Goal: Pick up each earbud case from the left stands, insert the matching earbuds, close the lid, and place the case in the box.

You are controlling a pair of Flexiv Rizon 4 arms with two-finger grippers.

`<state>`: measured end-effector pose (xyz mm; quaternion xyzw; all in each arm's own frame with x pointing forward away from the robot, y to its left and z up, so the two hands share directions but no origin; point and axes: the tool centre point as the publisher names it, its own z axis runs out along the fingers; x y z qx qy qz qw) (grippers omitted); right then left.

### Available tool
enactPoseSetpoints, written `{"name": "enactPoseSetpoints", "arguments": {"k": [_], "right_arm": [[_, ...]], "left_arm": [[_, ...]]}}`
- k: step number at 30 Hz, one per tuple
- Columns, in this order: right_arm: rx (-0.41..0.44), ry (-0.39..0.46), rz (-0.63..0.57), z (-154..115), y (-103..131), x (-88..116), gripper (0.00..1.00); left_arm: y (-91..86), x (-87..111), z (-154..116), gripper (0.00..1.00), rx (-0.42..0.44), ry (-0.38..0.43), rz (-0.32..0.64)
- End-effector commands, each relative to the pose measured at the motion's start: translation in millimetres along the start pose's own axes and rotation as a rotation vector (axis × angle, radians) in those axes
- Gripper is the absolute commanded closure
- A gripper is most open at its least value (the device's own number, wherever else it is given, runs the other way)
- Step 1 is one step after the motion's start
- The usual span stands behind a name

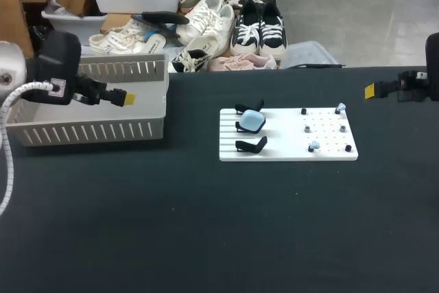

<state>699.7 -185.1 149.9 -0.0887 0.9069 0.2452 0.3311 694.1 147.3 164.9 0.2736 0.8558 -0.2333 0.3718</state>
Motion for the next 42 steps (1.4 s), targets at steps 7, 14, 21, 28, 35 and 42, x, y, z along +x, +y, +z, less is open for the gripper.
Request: {"name": "enactPoseSetpoints", "arguments": {"k": [7, 14, 21, 28, 35, 42], "right_arm": [[-0.002, 0.001, -0.001, 0, -1, 0, 0.00], [-0.002, 0.001, -0.001, 0, -1, 0, 0.00], [-0.002, 0.001, -0.001, 0, -1, 0, 0.00], [-0.002, 0.001, -0.001, 0, -1, 0, 0.00], [-0.002, 0.001, -0.001, 0, -1, 0, 0.00], [-0.002, 0.001, -0.001, 0, -1, 0, 0.00]], "left_arm": [[-12.4, -12.0, 29, 0.00, 0.336, 0.043, 0.414], [-12.4, -12.0, 29, 0.00, 0.336, 0.043, 0.414], [-12.4, -12.0, 29, 0.00, 0.336, 0.043, 0.414], [-17.8, -14.2, 37, 0.00, 0.334, 0.029, 0.442], [-35.2, -18.2, 80, 0.00, 0.374, -0.003, 0.492], [-51.7, -18.6, 126, 0.00, 0.434, -0.008, 0.530]]}}
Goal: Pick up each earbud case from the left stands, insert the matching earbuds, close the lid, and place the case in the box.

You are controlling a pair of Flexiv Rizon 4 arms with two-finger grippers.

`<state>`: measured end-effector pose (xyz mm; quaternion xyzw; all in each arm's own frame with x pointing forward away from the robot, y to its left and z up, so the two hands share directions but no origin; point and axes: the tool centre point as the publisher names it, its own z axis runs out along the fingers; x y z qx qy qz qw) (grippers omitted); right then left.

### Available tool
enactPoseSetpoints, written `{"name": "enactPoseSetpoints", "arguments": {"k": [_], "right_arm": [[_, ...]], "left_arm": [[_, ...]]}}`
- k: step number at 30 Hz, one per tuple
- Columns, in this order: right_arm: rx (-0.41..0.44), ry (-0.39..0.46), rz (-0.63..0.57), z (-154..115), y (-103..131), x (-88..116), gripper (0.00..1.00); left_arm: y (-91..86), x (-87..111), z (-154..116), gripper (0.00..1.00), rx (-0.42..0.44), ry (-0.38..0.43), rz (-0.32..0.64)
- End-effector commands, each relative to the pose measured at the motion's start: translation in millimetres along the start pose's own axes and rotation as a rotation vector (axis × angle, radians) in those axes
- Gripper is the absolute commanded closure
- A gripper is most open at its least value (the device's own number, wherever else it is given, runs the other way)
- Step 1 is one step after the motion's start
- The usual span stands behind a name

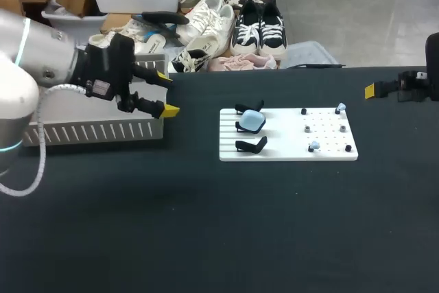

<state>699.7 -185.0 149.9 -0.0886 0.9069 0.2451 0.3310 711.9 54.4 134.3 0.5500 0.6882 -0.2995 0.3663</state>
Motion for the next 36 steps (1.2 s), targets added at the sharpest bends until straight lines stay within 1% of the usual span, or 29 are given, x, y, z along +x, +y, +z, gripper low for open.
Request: {"name": "enactPoseSetpoints", "arguments": {"k": [1, 5, 6, 7, 8, 13, 17, 20, 28, 31, 36], "right_arm": [[-0.002, 0.001, -0.001, 0, -1, 0, 0.00], [-0.002, 0.001, -0.001, 0, -1, 0, 0.00], [-0.002, 0.001, -0.001, 0, -1, 0, 0.00], [-0.002, 0.001, -0.001, 0, -1, 0, 0.00], [-0.002, 0.001, -0.001, 0, -1, 0, 0.00], [-0.002, 0.001, -0.001, 0, -1, 0, 0.00], [-0.002, 0.001, -0.001, 0, -1, 0, 0.00], [-0.002, 0.001, -0.001, 0, -1, 0, 0.00], [-0.002, 0.001, -0.001, 0, -1, 0, 0.00], [-0.002, 0.001, -0.001, 0, -1, 0, 0.00], [-0.002, 0.001, -0.001, 0, -1, 0, 0.00]], "left_arm": [[19.2, -0.3, 46, 0.00, 0.042, 0.004, 0.019], [22.3, 0.9, 66, 0.00, 0.065, 0.021, 0.046], [23.1, 2.1, 70, 0.00, 0.070, 0.020, 0.044], [23.9, 0.8, 73, 0.00, 0.076, -0.002, 0.061], [24.0, 0.8, 77, 0.00, 0.071, 0.014, 0.065], [28.6, 6.3, 97, 0.00, 0.084, -0.031, 0.091], [28.6, 4.9, 114, 0.00, 0.125, -0.019, 0.113], [27.2, 3.4, 124, 0.00, 0.139, -0.012, 0.111], [19.6, 1.3, 138, 0.00, 0.146, 0.000, 0.088], [17.5, 5.1, 142, 0.00, 0.143, 0.009, 0.069], [17.3, 9.7, 150, 0.00, 0.158, 0.017, 0.080]]}}
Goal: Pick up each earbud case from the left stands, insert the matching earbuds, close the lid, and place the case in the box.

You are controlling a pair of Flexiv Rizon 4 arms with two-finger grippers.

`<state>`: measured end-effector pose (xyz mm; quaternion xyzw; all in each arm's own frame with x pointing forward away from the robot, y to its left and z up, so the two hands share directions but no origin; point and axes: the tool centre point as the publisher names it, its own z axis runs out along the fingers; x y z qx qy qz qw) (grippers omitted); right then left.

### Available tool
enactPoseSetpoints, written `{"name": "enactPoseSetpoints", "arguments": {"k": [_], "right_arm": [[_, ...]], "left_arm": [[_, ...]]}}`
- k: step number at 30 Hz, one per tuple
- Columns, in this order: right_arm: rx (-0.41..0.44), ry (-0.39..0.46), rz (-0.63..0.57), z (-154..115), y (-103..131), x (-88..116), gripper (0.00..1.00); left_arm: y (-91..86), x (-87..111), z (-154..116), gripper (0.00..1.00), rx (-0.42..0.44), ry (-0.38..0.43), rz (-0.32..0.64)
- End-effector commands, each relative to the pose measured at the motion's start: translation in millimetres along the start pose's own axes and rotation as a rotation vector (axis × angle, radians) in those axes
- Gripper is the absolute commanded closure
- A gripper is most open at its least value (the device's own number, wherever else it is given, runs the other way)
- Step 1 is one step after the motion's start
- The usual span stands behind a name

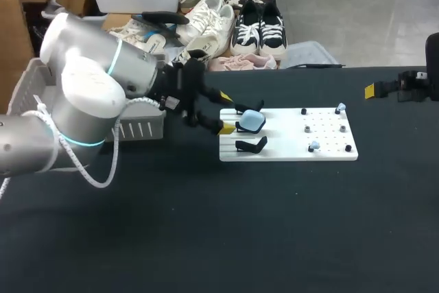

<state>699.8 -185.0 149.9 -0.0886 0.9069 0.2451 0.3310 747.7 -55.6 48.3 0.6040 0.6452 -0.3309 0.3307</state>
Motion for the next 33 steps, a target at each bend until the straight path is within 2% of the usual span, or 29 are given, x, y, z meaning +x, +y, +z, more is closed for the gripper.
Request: {"name": "enactPoseSetpoints", "arguments": {"k": [1, 16, 29, 33], "right_arm": [[-0.002, 0.001, -0.001, 0, -1, 0, 0.00], [-0.002, 0.001, -0.001, 0, -1, 0, 0.00], [-0.002, 0.001, -0.001, 0, -1, 0, 0.00], [-0.002, 0.001, -0.001, 0, -1, 0, 0.00]], "left_arm": [[6.6, 2.5, 6, 0.00, 0.012, -0.005, 0.003], [15.0, 0.1, 34, 0.00, 0.031, -0.007, 0.020], [14.5, 2.6, 42, 0.00, 0.028, -0.008, -0.008], [12.1, 5.6, 41, 0.00, 0.016, 0.019, -0.009]]}}
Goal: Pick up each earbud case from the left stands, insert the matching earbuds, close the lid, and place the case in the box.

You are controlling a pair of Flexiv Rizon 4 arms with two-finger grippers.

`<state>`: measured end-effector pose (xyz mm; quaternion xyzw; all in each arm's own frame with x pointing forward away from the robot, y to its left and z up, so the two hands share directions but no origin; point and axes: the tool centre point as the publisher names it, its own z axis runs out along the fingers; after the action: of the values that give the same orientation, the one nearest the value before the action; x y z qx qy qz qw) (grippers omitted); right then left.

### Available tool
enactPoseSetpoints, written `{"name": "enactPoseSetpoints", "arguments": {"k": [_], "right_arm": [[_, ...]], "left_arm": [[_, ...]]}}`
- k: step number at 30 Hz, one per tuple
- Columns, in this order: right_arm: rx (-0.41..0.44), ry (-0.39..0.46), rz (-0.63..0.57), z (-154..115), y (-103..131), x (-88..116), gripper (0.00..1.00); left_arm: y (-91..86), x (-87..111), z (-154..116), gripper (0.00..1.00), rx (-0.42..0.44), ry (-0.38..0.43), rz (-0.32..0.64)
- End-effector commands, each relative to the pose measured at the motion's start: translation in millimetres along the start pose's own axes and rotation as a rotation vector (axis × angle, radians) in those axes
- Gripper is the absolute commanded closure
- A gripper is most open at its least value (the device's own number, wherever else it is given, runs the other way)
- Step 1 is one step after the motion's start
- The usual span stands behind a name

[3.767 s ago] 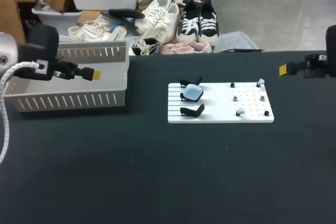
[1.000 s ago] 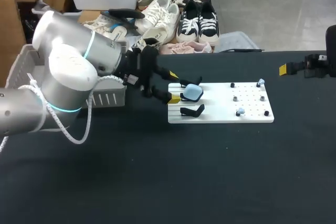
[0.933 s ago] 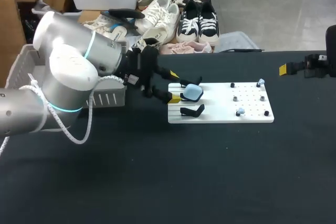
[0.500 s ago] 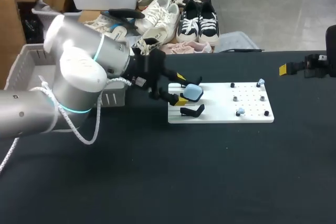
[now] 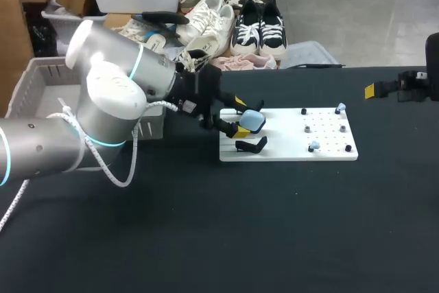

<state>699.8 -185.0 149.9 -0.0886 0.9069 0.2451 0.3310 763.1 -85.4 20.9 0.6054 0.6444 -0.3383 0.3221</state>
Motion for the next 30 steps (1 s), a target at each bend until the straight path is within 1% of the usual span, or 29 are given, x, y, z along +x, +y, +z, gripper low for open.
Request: {"name": "enactPoseSetpoints", "arguments": {"k": [1, 6, 21, 25, 29, 30], "right_arm": [[-0.002, 0.001, -0.001, 0.0, -0.8, -0.3, 0.00], [-0.002, 0.001, -0.001, 0.0, -0.8, -0.3, 0.00], [-0.002, 0.001, -0.001, 0.0, -0.8, -0.3, 0.00], [-0.002, 0.001, -0.001, 0.0, -0.8, -0.3, 0.00], [-0.002, 0.001, -0.001, 0.0, -0.8, -0.3, 0.00], [-0.002, 0.001, -0.001, 0.0, -0.8, -0.3, 0.00]], "left_arm": [[-2.6, 1.1, 0.9, 0.00, -0.005, 0.016, -0.001], [-2.9, 2.2, 0.9, 0.00, -0.008, 0.019, -0.005], [-3.1, 1.2, 4.8, 0.00, -0.007, -0.010, -0.024], [-1.7, 2.3, 4.2, 0.03, -0.010, -0.006, -0.025], [-1.3, 2.8, 3.8, 0.04, -0.014, -0.007, -0.030], [-1.3, 2.8, 3.9, 0.05, -0.015, -0.008, -0.031]]}}
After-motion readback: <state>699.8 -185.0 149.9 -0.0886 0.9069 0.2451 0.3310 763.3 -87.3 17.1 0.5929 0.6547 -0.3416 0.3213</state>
